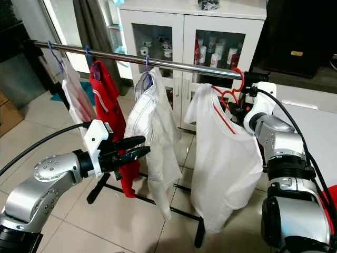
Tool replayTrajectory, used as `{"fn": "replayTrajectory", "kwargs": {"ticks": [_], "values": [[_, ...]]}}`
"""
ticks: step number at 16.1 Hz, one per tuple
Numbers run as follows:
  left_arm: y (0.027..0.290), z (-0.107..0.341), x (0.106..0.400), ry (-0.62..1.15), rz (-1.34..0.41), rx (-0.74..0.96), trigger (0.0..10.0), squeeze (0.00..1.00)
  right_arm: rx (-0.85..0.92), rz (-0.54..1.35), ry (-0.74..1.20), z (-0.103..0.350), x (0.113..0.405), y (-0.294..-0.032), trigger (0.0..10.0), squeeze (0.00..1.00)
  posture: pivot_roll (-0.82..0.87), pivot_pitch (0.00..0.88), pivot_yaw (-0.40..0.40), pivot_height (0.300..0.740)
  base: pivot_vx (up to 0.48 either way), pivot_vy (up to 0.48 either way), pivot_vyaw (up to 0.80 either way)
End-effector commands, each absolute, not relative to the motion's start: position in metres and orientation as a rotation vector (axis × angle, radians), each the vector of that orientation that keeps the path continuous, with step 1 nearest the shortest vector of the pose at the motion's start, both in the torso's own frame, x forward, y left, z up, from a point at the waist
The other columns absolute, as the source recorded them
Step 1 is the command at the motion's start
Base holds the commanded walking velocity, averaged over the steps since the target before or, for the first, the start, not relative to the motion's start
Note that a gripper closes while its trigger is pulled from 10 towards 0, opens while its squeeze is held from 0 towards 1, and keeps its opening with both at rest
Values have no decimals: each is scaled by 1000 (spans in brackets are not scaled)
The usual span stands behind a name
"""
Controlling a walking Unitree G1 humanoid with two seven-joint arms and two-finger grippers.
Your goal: Hang hanger
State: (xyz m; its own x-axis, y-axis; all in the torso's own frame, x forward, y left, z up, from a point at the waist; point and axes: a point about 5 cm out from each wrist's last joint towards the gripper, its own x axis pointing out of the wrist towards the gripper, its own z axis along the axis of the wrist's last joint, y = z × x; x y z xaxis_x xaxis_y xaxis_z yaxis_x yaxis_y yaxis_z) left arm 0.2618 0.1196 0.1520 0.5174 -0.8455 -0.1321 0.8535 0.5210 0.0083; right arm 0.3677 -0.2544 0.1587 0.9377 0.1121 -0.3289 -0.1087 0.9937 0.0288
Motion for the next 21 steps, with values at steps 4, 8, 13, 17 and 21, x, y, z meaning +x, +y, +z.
{"fn": "replayTrajectory", "kwargs": {"ticks": [4,8,13,17,21], "values": [[124,155,268,101,-1000,104,10000,0,16,182,334,153,366,-244,0,0,23,0,61,740,0,0,0],[129,162,277,46,-889,83,10000,0,23,189,263,161,366,-241,0,0,26,0,61,740,0,0,0],[136,160,292,6,-619,46,10000,0,-55,188,27,192,352,-228,0,0,24,0,51,740,0,0,0],[136,142,284,31,-590,160,10000,0,-56,198,-31,200,325,-212,0,0,17,0,49,740,0,0,0],[133,141,285,13,-556,161,10000,0,-45,193,-106,209,313,-201,0,0,13,0,54,740,0,0,0]]}}
